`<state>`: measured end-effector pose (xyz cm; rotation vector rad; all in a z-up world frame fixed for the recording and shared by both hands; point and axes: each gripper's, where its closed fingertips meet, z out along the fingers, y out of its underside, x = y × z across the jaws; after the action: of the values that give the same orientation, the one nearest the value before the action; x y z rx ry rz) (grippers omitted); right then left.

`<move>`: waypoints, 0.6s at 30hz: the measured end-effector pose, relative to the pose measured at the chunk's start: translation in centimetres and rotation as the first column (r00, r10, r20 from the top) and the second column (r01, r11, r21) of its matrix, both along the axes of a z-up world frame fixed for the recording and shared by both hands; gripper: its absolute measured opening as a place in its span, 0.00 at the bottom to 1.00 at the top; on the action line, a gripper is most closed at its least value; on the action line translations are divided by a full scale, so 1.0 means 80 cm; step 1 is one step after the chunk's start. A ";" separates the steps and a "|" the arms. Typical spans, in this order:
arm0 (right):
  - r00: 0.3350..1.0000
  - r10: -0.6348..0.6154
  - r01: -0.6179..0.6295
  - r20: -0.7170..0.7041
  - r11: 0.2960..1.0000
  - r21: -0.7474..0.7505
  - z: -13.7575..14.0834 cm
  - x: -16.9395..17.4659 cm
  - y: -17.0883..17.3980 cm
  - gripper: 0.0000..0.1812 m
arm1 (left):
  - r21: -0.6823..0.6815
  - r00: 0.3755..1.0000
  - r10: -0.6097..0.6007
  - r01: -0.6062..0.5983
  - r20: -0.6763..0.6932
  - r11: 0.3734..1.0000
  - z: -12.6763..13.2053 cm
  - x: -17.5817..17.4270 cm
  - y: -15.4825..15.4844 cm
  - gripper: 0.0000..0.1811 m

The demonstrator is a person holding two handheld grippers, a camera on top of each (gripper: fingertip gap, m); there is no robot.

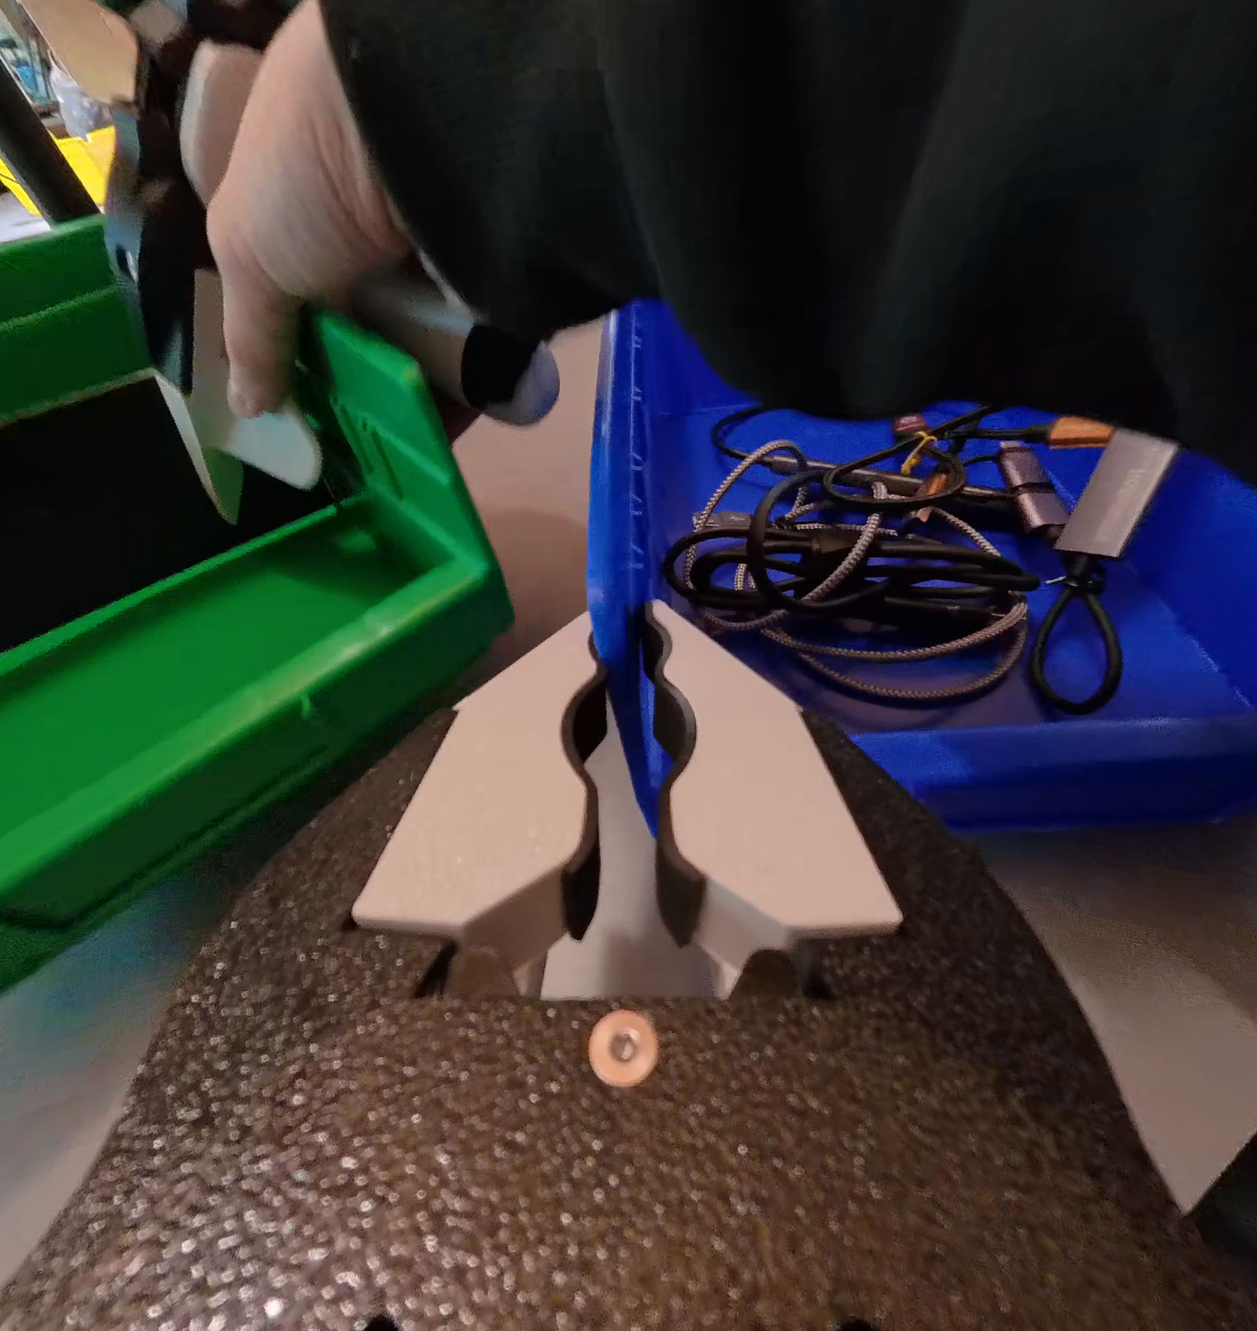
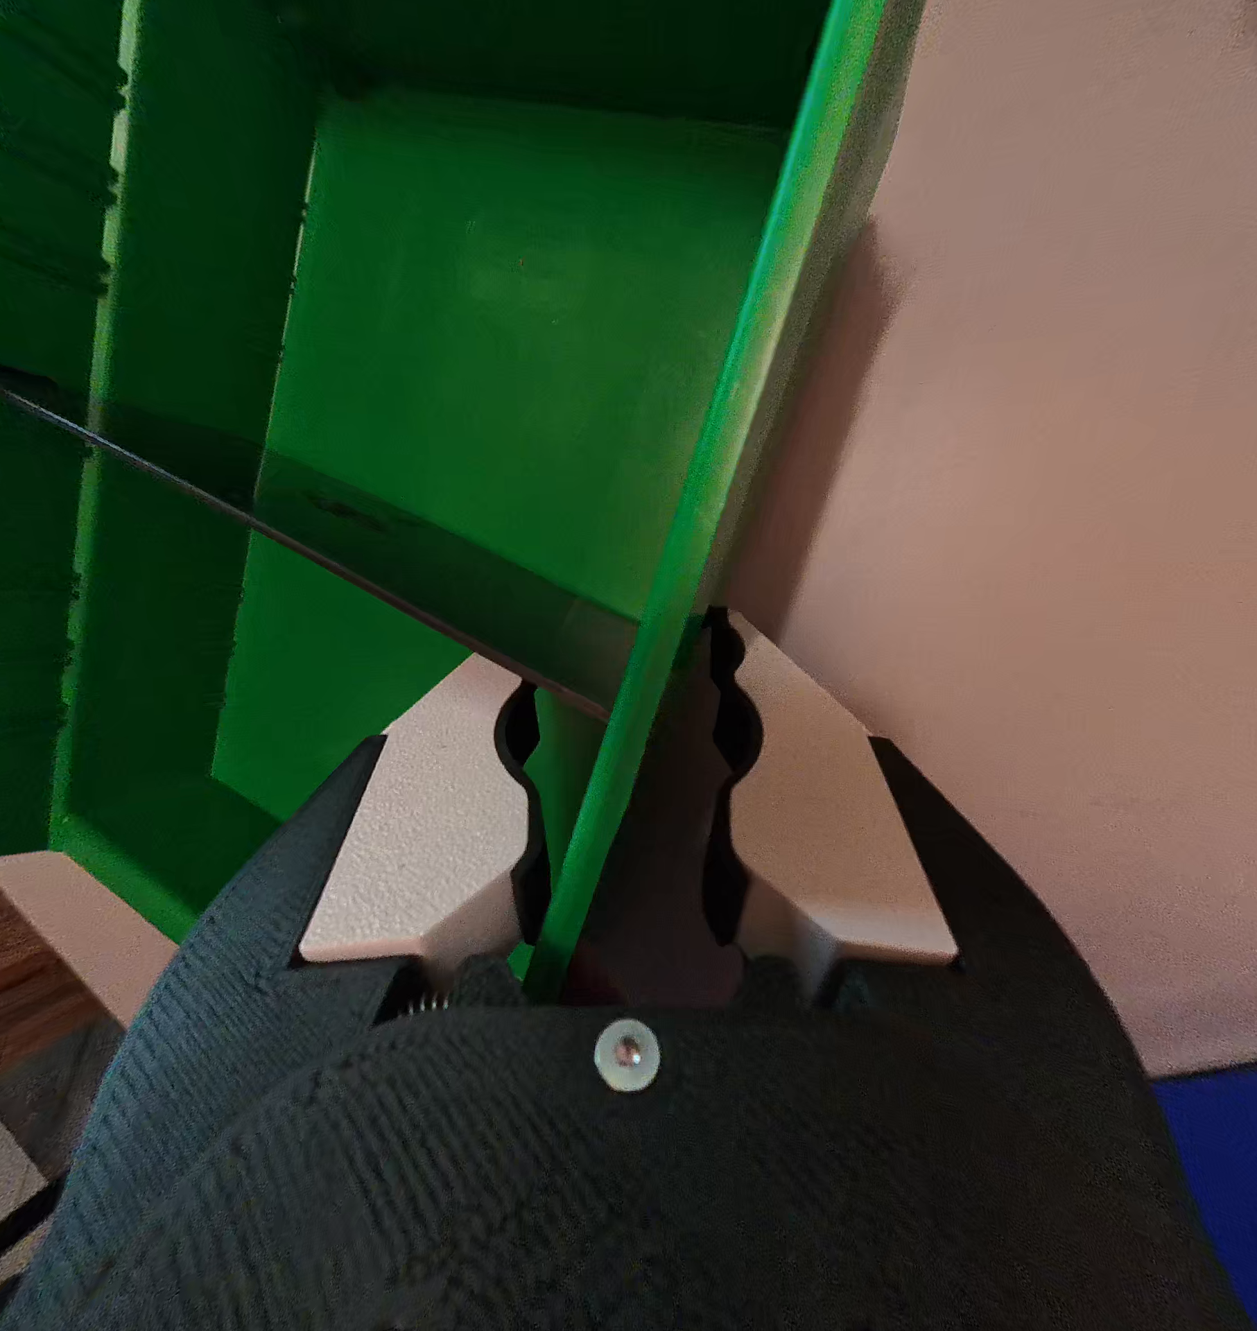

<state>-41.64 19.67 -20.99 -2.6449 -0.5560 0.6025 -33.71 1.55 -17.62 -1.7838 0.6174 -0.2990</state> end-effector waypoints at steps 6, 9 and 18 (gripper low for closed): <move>0.988 0.056 -0.045 -0.143 0.996 0.074 0.110 0.028 0.017 0.26 | 0.018 1.000 -0.017 0.017 -0.025 1.000 0.000 -0.004 0.000 0.02; 0.972 0.104 -0.072 -0.211 0.985 0.155 0.182 0.071 0.014 0.26 | 0.025 0.999 -0.010 0.011 -0.034 1.000 0.000 -0.011 0.003 0.02; 0.991 0.020 0.020 -0.132 0.956 0.293 0.244 0.364 -0.015 0.26 | -0.025 0.993 0.114 -0.113 0.021 0.993 -0.001 -0.104 0.030 0.03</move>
<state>-12.49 18.50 -1.50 -2.3065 -0.5579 0.6379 -42.00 3.98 -17.72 -1.8280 0.4965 -0.2486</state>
